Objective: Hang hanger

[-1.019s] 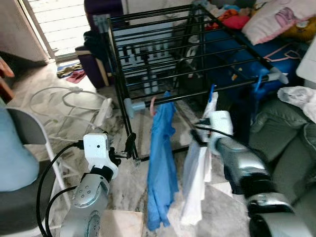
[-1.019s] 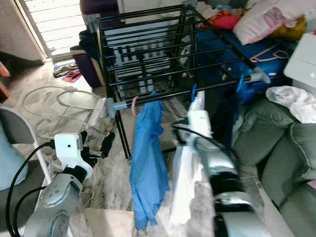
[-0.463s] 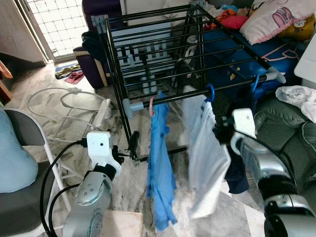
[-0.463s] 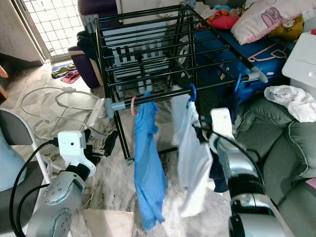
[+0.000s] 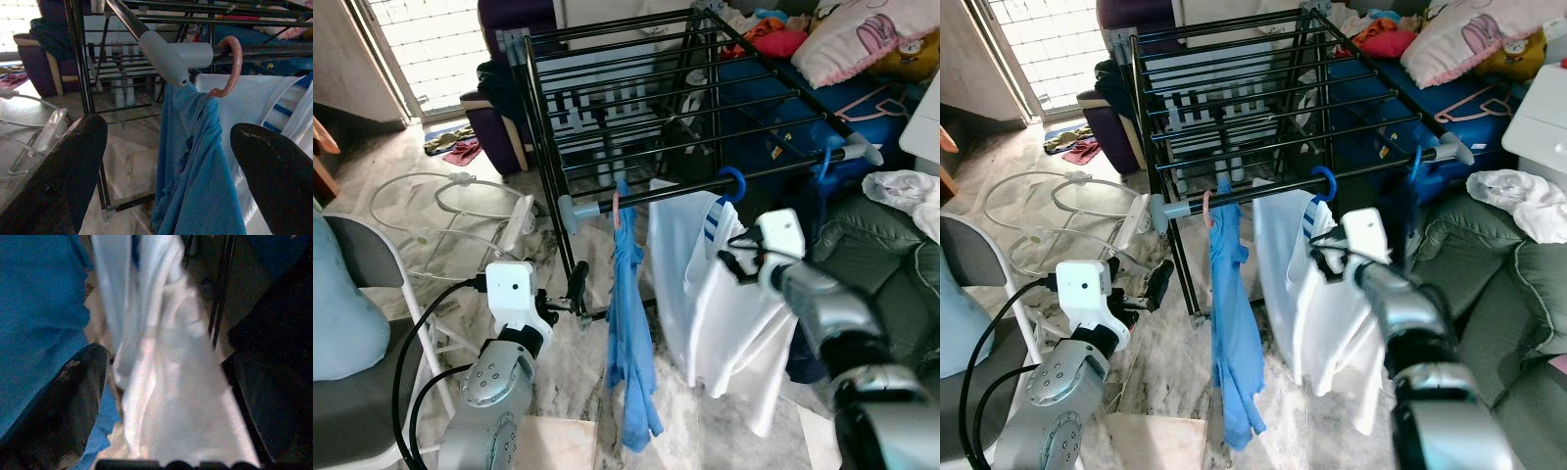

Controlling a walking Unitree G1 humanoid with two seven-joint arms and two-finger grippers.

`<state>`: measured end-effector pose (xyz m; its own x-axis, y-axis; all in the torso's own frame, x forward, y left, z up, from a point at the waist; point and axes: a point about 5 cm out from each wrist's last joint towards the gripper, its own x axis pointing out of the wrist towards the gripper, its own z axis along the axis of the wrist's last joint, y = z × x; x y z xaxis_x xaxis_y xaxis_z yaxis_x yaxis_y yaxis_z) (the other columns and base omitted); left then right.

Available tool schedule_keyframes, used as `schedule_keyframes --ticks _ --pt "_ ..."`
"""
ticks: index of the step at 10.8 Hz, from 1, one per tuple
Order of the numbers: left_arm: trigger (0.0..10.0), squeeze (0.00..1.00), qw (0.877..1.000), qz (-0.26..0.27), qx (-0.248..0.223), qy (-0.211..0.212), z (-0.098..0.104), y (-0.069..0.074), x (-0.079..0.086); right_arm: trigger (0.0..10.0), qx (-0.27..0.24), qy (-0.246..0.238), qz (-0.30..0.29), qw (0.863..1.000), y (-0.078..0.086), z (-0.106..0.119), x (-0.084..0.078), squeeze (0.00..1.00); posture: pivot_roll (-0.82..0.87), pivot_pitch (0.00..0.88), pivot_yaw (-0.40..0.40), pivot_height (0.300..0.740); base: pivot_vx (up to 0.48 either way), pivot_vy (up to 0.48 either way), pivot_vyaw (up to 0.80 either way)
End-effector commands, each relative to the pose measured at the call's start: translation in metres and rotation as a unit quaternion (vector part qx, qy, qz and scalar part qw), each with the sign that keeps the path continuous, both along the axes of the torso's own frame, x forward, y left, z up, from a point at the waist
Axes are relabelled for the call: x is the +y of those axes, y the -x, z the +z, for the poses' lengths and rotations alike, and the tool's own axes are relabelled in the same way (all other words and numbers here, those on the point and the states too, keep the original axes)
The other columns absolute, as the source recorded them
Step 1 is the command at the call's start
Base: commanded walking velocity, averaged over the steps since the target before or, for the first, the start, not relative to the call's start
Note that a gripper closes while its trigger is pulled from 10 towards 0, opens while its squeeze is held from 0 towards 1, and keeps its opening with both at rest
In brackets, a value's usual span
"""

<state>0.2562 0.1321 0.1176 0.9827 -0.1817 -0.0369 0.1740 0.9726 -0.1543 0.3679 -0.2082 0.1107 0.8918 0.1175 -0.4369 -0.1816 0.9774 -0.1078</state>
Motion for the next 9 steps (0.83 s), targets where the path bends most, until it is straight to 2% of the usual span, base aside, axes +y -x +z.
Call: schedule_keyframes --ticks 1,3,6,7,9 --pt "10.0 0.0 1.0 0.009 0.008 -0.011 -0.003 0.0 0.004 10.0 -0.01 0.002 0.003 1.0 -0.004 0.007 -0.004 0.0 -0.09 0.0 0.078 0.74 0.0 0.0 0.0" --pt "10.0 0.0 1.0 0.009 0.012 -0.015 -0.004 0.0 0.004 10.0 -0.008 0.003 -0.002 1.0 -0.004 0.008 -0.012 0.0 -0.09 0.0 0.08 0.74 0.0 0.0 0.0" --pt "10.0 0.0 1.0 0.006 0.014 -0.02 -0.005 -0.001 0.004 10.0 0.001 0.004 0.012 1.0 -0.003 0.003 -0.014 0.0 -0.08 0.0 0.083 0.74 0.0 0.0 0.0" --pt "10.0 0.0 1.0 0.007 0.017 -0.022 -0.005 0.0 0.005 10.0 -0.001 0.017 0.002 1.0 -0.002 0.002 -0.022 0.0 -0.08 0.0 0.083 0.74 0.0 0.0 0.0" --pt "10.0 0.0 0.999 0.008 0.02 -0.025 -0.006 0.001 0.007 10.0 0.003 0.009 0.007 1.0 -0.001 0.001 -0.023 0.0 -0.08 0.0 0.084 0.74 0.0 0.0 0.0"
